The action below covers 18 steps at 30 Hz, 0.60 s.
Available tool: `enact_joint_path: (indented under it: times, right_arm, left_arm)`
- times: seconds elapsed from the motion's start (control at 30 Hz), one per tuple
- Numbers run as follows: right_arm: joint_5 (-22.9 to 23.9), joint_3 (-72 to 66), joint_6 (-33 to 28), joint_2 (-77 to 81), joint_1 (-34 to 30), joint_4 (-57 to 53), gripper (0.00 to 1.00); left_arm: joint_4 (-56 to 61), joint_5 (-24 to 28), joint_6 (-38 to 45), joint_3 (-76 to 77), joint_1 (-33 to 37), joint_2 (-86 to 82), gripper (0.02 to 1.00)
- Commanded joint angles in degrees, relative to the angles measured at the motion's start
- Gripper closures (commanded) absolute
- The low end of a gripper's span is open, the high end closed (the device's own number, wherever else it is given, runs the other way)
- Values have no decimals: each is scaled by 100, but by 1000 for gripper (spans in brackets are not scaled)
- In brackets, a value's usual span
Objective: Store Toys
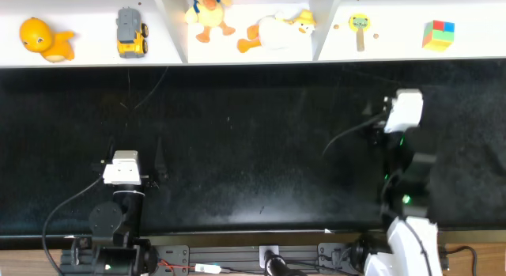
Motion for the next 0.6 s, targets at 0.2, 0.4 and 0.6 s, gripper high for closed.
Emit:
enact_joint_path:
  times: [0.2,0.4,0.6]
  right_arm:
    - [-446,-1368,1198,-2197,562,330,7]
    - [-210,-1847,793,-3447,793,-284,5]
    - [-221,-1847,702,-4645,726,-1091,7]
  left_arm:
    - [-7,-50,107,-7,-57,-63,20]
    - [-7,-50,107,-7,-57,-63,23]
    - [-7,-50,107,-7,-57,-63,23]
